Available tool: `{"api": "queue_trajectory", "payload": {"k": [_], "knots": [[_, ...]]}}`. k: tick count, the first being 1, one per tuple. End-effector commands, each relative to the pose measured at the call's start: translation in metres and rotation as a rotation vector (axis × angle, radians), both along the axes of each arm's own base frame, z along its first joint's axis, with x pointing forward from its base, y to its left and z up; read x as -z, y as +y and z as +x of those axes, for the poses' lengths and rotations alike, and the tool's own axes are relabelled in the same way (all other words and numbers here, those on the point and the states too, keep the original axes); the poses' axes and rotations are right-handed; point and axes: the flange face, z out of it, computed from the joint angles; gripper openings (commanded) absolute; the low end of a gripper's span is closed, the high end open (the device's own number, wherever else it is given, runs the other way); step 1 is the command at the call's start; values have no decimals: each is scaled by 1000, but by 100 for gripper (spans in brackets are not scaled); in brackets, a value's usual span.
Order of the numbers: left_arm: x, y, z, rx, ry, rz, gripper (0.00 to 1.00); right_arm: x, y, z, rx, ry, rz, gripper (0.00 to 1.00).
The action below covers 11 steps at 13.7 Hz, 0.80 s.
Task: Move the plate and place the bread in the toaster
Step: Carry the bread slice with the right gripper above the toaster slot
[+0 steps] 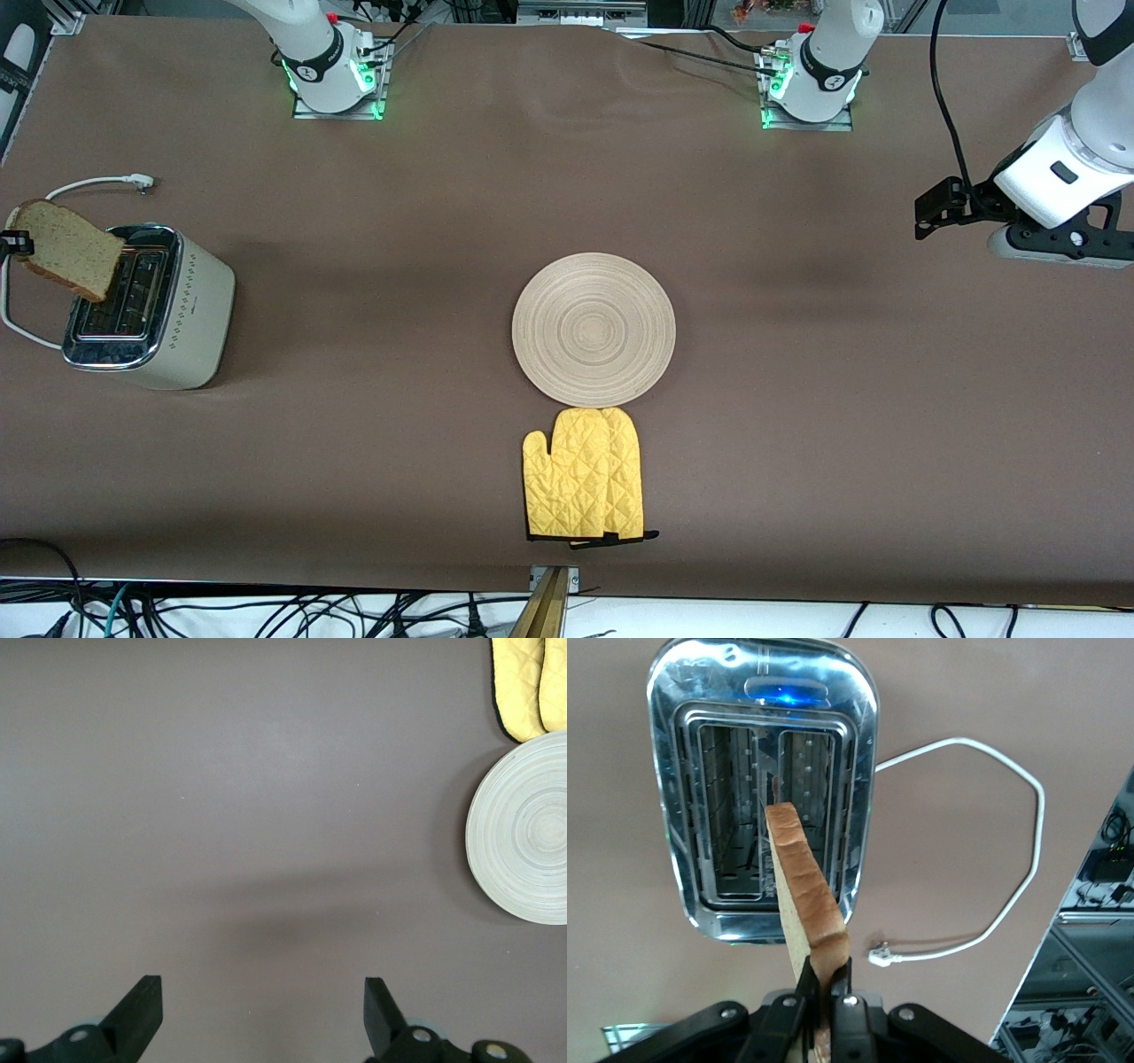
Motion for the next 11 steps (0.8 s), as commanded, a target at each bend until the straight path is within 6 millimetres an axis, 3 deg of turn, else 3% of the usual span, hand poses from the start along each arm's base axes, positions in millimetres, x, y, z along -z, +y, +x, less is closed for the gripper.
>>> {"api": "queue_trajectory", "payload": {"k": [1,6,9,11], "knots": [[-7,0,-2,10,-7,17,100,5,-20,2,-38,-3,-21,0],[-7,-1,-3,4,-6,18,100,19,-30,7,-68,-3,-22,0],[-7,-1,-3,1,-6,18,100,49,-14,23,-58,-21,14,0],[-7,-3,-2,2,-6,16,100,58,-4,28,-29,-25,16,0]]}}
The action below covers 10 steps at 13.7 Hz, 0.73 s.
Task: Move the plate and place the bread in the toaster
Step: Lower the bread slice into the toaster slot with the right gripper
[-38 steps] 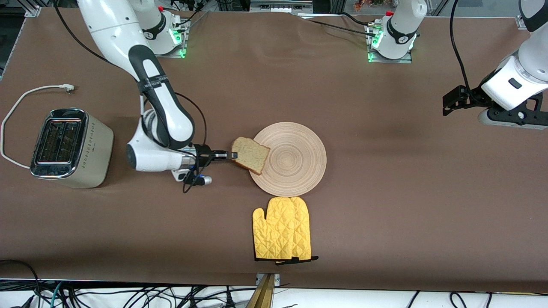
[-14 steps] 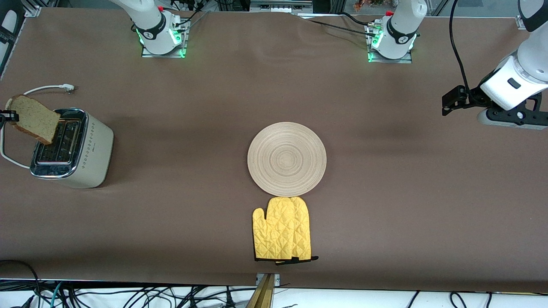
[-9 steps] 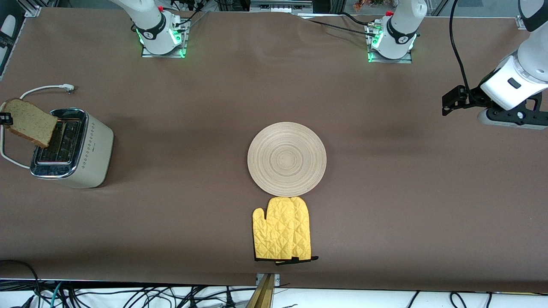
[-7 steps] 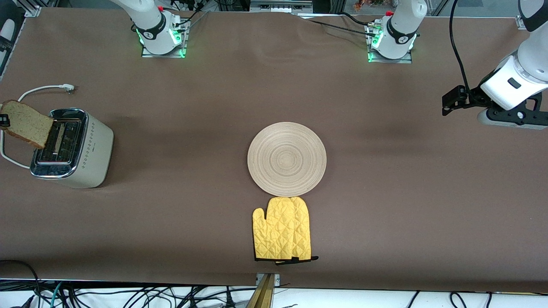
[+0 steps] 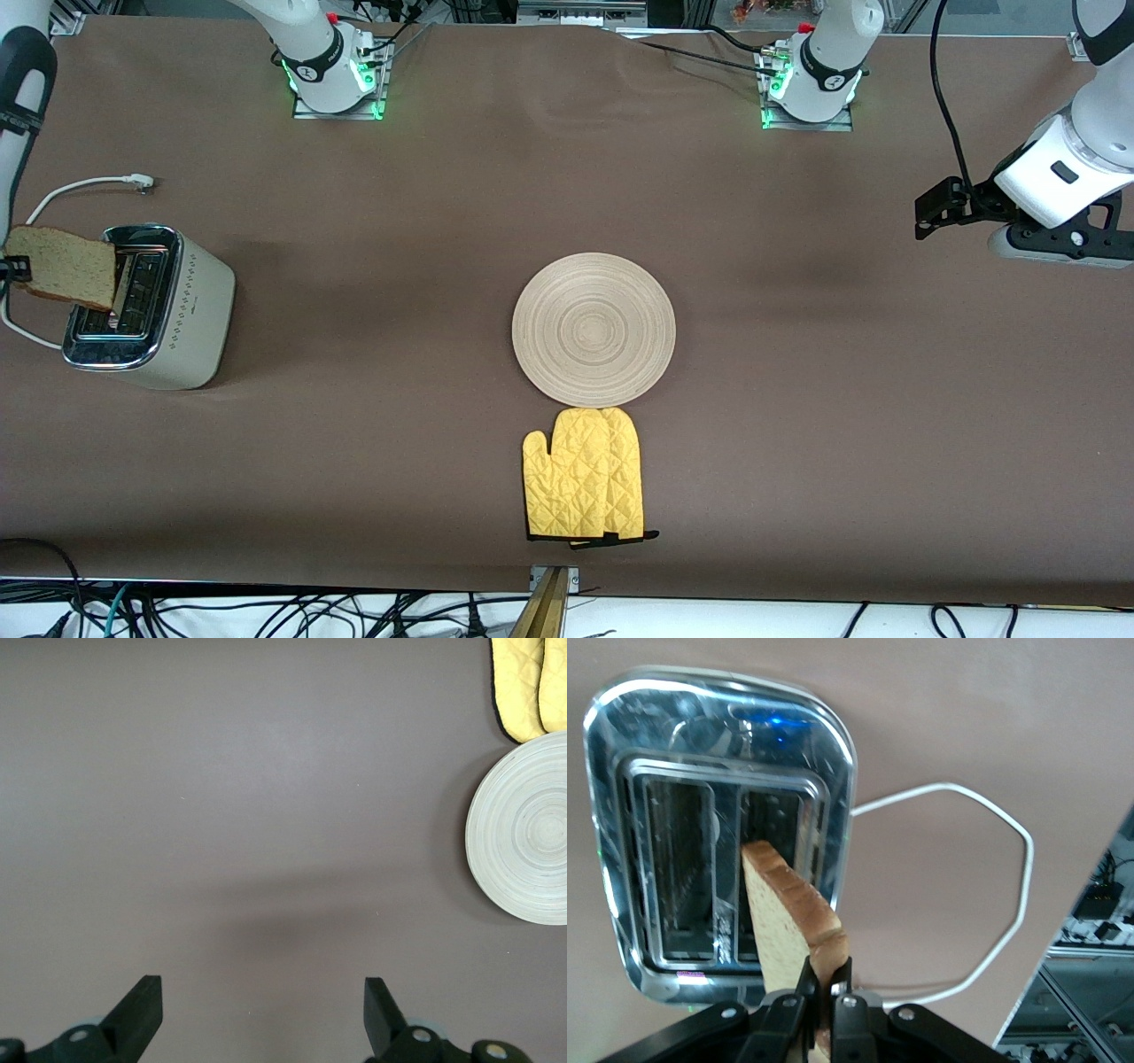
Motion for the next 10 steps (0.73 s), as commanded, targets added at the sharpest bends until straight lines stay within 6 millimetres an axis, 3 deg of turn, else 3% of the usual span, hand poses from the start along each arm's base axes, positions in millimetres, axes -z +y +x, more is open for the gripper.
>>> {"api": "queue_trajectory", "payload": {"k": [1,5,10], "knots": [[-7,-3,-3,3,-8,16,100,17,12,7,33,6,5,0],[-7,5,-2,3,-4,19,100,18,14,15,12,-31,-10,0],[-7,-1,-2,11,-6,19,100,4,-11,15,-7,-68,-24,0]]}}
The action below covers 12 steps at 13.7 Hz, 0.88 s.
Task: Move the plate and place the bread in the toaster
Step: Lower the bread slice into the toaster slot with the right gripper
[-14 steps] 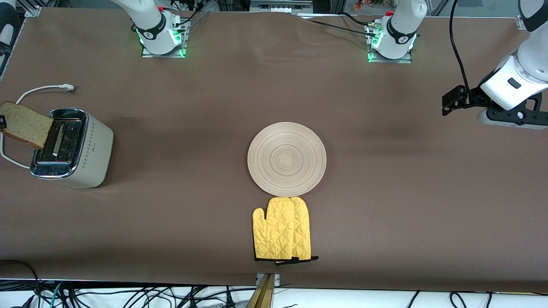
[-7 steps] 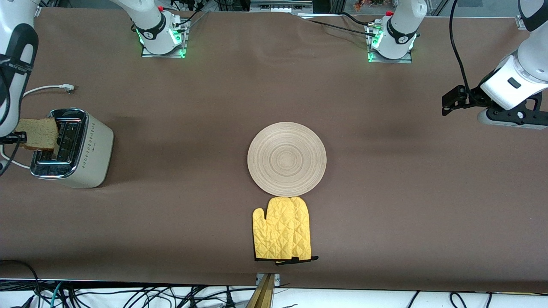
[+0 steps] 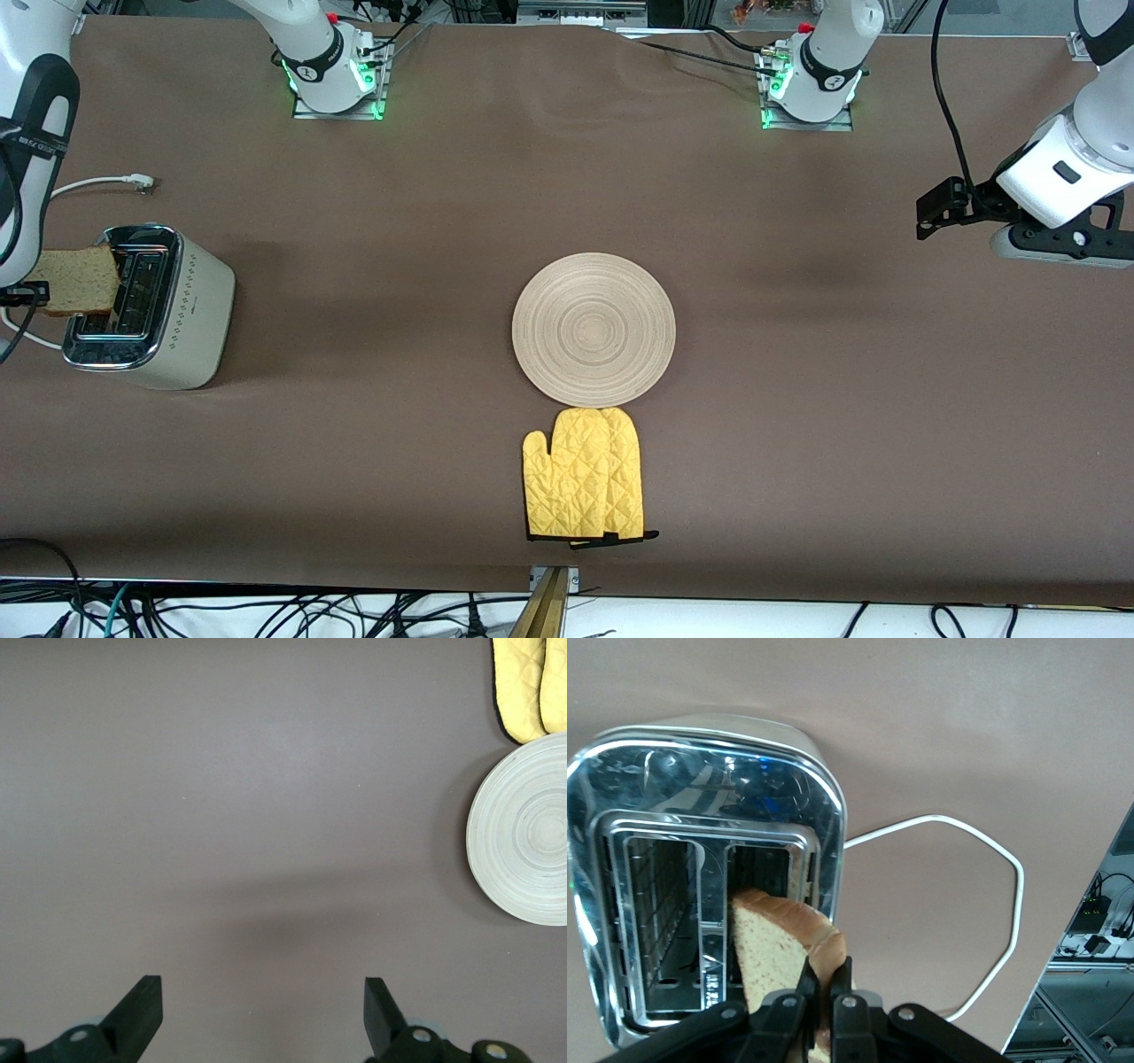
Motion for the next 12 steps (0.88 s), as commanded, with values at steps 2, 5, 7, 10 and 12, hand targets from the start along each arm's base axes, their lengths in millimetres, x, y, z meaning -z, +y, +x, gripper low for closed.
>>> {"api": "queue_trajectory", "payload": {"k": [2,5,7,10,12], "knots": [[-7,-5,-2,13,-7,19,100,-16,-5,9,-9,-49,-5,0],[-13,-25,-5,42,-11,33,100,-33,6,22,-19,-105,-30,0],[-13,-25,-4,44,-11,33,100,-27,13,26,-23,-98,-30,0],[-13,-24,-4,43,-11,33,100,-15,31,33,-12,-96,-20,0],[-13,-24,-4,41,-11,33,100,-8,39,34,12,-93,-14,0]]}}
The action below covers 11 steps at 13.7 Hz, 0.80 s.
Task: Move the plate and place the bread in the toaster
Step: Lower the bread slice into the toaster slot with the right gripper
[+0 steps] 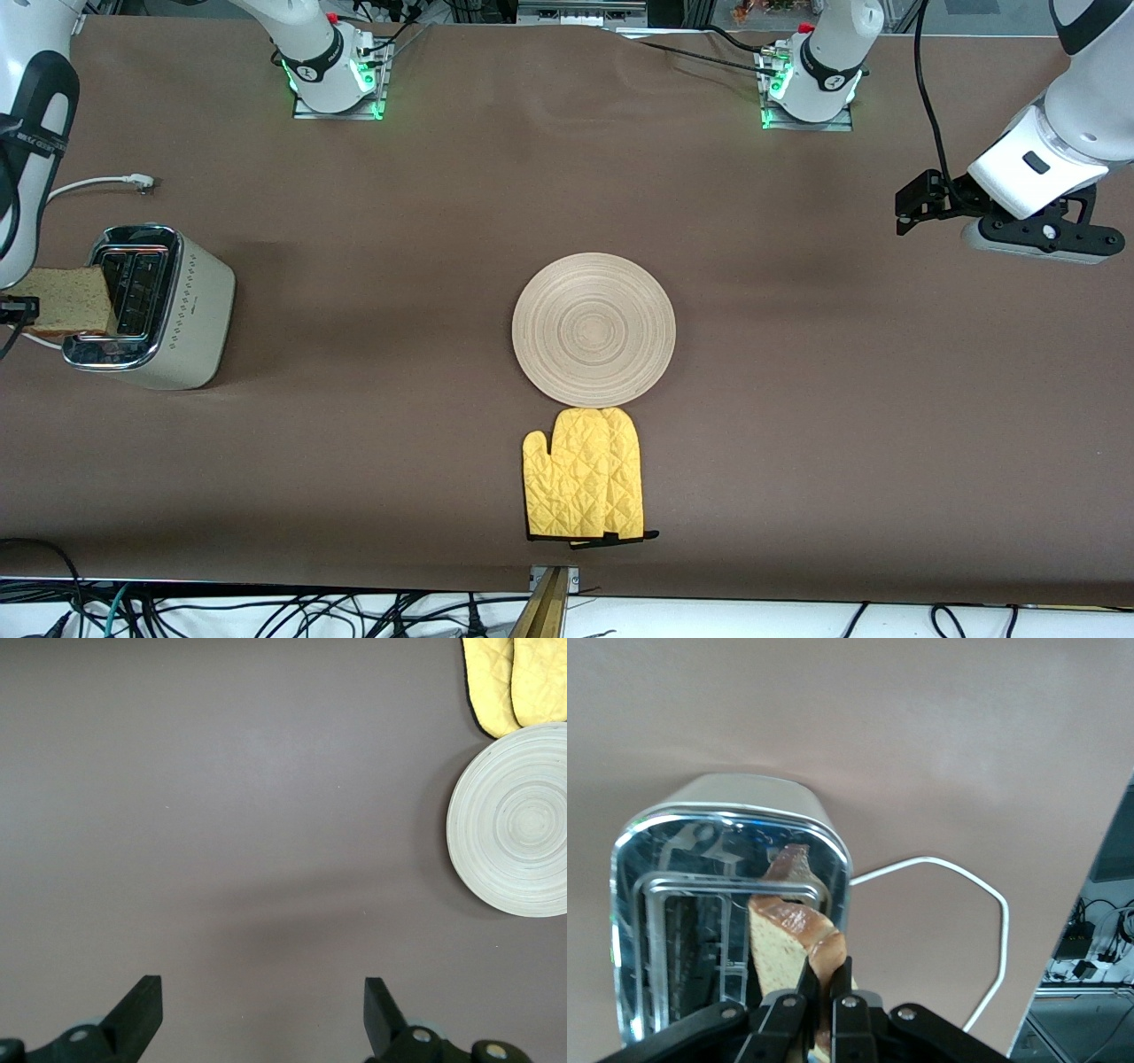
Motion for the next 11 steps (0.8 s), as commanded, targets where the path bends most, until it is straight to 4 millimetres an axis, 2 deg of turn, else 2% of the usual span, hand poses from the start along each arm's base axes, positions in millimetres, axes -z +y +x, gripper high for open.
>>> {"api": "queue_trajectory", "payload": {"k": [1,11], "knots": [[-8,1,-2,-1,-3,35,100,8,10,7,31,-5,7,0],[-8,3,-2,-5,-2,35,100,23,33,4,175,36,21,0]]}}
